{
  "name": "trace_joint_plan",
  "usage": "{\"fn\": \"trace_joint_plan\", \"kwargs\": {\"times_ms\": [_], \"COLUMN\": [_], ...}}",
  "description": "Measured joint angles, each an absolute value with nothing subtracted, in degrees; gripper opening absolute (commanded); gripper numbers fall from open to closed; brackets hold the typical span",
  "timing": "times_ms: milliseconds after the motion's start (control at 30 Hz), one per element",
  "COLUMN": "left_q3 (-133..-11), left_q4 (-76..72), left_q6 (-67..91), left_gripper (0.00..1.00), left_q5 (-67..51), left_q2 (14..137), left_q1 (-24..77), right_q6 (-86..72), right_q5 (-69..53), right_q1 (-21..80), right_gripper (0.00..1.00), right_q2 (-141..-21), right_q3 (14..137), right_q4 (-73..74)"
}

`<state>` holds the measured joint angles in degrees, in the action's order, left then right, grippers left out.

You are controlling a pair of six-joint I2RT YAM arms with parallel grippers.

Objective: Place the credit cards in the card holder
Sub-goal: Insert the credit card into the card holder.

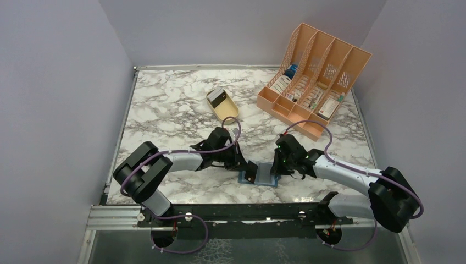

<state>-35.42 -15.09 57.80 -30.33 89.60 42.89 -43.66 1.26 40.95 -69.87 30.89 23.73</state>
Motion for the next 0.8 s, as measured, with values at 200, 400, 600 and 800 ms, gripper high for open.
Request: {"fn": "trace_joint_plan", "kwargs": {"times_ms": [200,400,600,800], "left_q3": [-35.0,-35.0,-35.0,-35.0], "left_q4": [-15.8,-17.2,-17.5,-17.3], "left_q6": [58.0,58.0,58.1,58.2], "left_gripper": [0.00,0.00,0.00,0.00], "left_q5": [-30.1,-30.1,-30.0,-29.1], "left_q2": [91.4,92.8,92.7,90.8], "left_q1": [43.5,43.6,43.8,44.5], "right_q6": [-43.7,-43.9,-44.2,-44.3], "right_q5": [1.2,1.2,1.3,1.5], "right_q1": [40.9,40.9,40.9,40.9], "right_gripper": [0.12,0.11,0.10,0.09], "right_q2": [-69.7,-69.4,-68.9,-68.7], "right_q3": [30.2,29.6,29.3,29.1], "right_q4": [22.3,21.3,21.0,20.9]}}
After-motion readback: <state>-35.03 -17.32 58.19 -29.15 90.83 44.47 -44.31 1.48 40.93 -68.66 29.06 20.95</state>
